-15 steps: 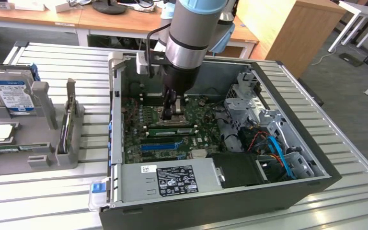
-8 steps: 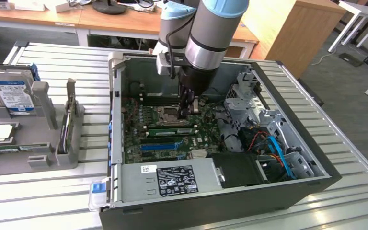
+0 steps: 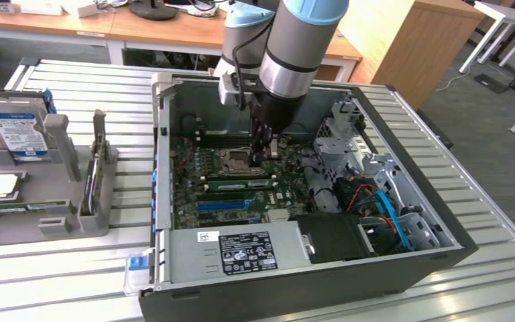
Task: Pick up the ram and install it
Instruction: 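Press down the ram until it locks into place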
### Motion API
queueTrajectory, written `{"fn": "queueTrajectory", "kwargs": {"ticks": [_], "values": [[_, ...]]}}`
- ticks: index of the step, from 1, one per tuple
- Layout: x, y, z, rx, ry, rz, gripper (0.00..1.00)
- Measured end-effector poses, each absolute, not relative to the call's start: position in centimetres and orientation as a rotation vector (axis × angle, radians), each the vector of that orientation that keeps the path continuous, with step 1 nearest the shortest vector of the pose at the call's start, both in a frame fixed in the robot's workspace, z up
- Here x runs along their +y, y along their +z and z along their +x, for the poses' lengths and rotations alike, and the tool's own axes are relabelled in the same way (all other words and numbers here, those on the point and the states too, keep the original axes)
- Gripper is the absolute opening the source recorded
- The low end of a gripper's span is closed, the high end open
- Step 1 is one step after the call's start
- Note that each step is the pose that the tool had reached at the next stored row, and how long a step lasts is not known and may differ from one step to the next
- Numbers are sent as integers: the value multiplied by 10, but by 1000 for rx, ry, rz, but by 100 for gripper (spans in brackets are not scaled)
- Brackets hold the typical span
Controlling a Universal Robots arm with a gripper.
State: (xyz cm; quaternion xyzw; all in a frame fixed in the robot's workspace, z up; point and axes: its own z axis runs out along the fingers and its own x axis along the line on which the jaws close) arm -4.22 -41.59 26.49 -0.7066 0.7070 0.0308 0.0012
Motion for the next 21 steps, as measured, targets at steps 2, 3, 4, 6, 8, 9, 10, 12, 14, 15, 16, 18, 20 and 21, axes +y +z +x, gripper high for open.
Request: {"fn": "queueTrajectory", "kwargs": {"ticks": [2, 3, 4, 6, 8, 9, 10, 12, 14, 15, 16, 18, 20, 21], "values": [[-416, 265, -42, 2219, 97, -2218, 11], [-416, 265, -42, 2219, 97, -2218, 11], [-416, 265, -42, 2219, 97, -2218, 11], [-416, 265, -42, 2219, 97, -2218, 11], [-416, 265, -42, 2223, 97, -2214, 11], [-416, 265, -42, 2228, 97, -2209, 11], [-416, 265, -42, 2235, 97, -2202, 11], [-416, 265, -42, 2251, 97, -2185, 11], [-416, 265, -42, 2272, 97, -2162, 11], [-416, 265, -42, 2284, 96, -2149, 11], [-416, 265, -42, 2296, 97, -2136, 11], [-416, 265, -42, 2321, 96, -2108, 11], [-416, 265, -42, 2346, 96, -2079, 11], [-416, 265, -42, 2358, 96, -2064, 11]]}}
